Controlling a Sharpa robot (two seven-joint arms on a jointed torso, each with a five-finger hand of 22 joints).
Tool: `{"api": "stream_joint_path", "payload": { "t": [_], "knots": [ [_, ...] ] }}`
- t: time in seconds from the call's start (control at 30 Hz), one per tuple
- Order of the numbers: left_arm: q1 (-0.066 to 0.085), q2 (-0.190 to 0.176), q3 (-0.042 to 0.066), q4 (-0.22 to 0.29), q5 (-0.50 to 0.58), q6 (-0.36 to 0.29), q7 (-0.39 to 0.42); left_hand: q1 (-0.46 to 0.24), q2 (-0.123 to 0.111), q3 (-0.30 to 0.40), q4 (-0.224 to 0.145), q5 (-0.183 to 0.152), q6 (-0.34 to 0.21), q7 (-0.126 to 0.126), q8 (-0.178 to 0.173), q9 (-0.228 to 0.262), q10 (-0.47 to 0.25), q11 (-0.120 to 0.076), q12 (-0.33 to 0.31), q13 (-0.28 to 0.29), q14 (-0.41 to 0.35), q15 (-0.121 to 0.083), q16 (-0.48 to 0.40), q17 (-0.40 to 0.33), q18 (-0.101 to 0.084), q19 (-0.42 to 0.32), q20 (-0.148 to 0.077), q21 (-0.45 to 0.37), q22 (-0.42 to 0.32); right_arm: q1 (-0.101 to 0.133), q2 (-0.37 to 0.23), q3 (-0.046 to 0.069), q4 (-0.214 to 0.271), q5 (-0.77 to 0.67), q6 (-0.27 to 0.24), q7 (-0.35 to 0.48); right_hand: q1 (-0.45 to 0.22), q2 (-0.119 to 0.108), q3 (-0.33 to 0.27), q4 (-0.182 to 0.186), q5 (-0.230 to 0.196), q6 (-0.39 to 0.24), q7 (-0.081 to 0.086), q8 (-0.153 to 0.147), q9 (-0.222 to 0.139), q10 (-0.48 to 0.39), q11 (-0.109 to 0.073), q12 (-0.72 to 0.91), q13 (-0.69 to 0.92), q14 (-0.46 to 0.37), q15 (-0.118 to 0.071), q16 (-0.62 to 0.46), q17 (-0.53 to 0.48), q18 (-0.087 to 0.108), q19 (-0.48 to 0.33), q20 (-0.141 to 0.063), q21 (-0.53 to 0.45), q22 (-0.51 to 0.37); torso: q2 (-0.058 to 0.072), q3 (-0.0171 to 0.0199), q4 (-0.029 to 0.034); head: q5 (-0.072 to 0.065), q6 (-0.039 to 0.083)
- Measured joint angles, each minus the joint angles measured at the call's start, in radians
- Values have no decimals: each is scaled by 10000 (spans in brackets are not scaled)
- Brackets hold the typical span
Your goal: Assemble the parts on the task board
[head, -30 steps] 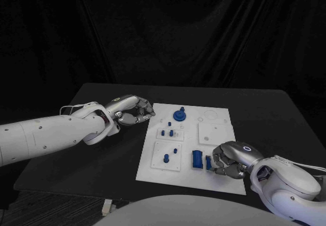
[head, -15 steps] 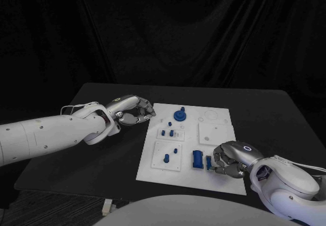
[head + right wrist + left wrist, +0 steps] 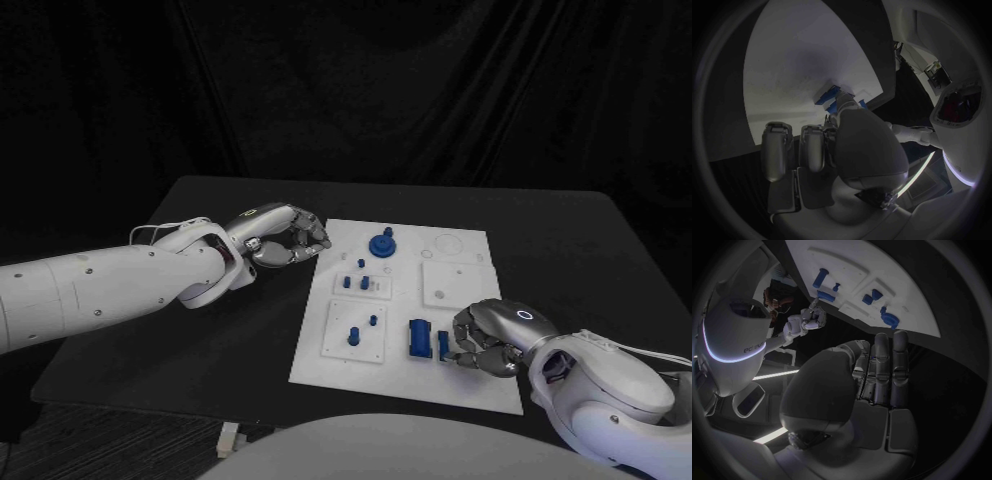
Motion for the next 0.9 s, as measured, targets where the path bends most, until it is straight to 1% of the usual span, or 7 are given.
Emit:
{"api": "stream_joint_path", "payload": {
  "t": [0.13, 0.3, 0.37, 0.53, 0.6, 0.67, 0.9],
  "knots": [
    [-22, -5, 0, 2, 0, 3, 1, 0, 0, 0, 0, 0, 0, 0, 0, 0, 0, 0, 0, 0, 0, 0, 0, 0, 0, 0, 0, 0, 0, -9, -1, -4, 3, 1, -42, -9, 97, -19, 180, -180, 1567, 0, 0, -108, 5, 0, 0, 0, 0, -15, -15, 0, 0, 0, 0, 0, 0, 0, 1, 0, 0, 2, 0],
    [-65, -10, 0, 4, 0, 5, 3, 0, 0, 0, 0, 0, 0, 0, 0, -1, 0, 0, 0, 0, 0, 0, 0, 0, 0, 0, 0, 0, 0, -9, -4, -3, 5, 2, -82, -17, 97, -19, 208, -208, 1855, 0, 0, -109, 5, 0, 0, 0, 0, -15, -15, 0, 0, 1, 0, 0, 0, 0, 1, 0, 0, 2, 0],
    [-83, -13, 0, 6, 0, 7, 4, 0, 0, 0, 0, 0, 0, 0, 0, -1, 0, 0, 0, 0, 0, 0, 0, 0, 0, 0, 0, 0, 0, -9, 3, -3, 2, 2, -84, -30, 97, -19, 209, -209, 1385, 0, 0, -109, 20, 0, 1, 0, 0, -15, -15, 0, 0, 1, 0, 0, 0, 0, 1, 0, 1, 1, 0],
    [-129, -23, 0, 6, 0, 11, 6, 0, 0, 0, 0, 0, 0, 0, 0, -1, 0, 0, 0, 0, 0, 0, 0, 0, 1, 0, 0, 0, 0, -9, 56, 7, -55, 1, -67, -118, 5, -12, 34, -253, -1532, 236, 16, 25, 41, 0, 0, 0, 0, -15, -14, 0, 0, 1, 0, 0, 0, -1, 0, -2, 0, 5, 0],
    [-146, -26, 0, 6, 0, 13, 6, 0, 0, 0, 0, 0, 0, 0, 0, -1, 0, 0, 0, 0, 0, 0, 0, 0, 0, 0, 0, 0, -1, -9, 78, 7, -68, -1, -44, -161, -181, -125, -121, -100, -2379, 236, 16, 51, 40, 0, 0, 0, 0, -15, -15, 0, 0, 0, 0, 0, -84, 5, -1, -2, 0, 21, -1],
    [-152, -29, 0, 7, 0, 14, 7, 0, 0, 0, 0, 0, 0, 0, 0, -2, 0, 0, 0, 0, 0, 0, 0, 0, 0, 0, 0, 0, -1, -9, 101, 7, -84, -2, -17, -196, -338, -288, -248, 121, -2726, 271, -19, 51, 36, 0, 0, 0, 0, -15, -14, 0, 0, 0, -1, 0, -141, 8, -1, -2, -3, 28, -1],
    [-180, -37, 0, 7, 0, 15, 12, 0, 0, 0, 0, 0, 0, 0, 0, -2, 0, 0, 0, 1, 0, 0, 0, 0, 0, 0, 0, 0, -1, -9, 156, 7, -157, -5, 112, -296, -703, -652, -766, 377, -2762, 375, 16, 98, 31, 8, -7, 0, 0, 21, -51, 40, 0, 0, 0, 1, -174, 7, -1, -2, -4, 15, -1]
  ]
}}
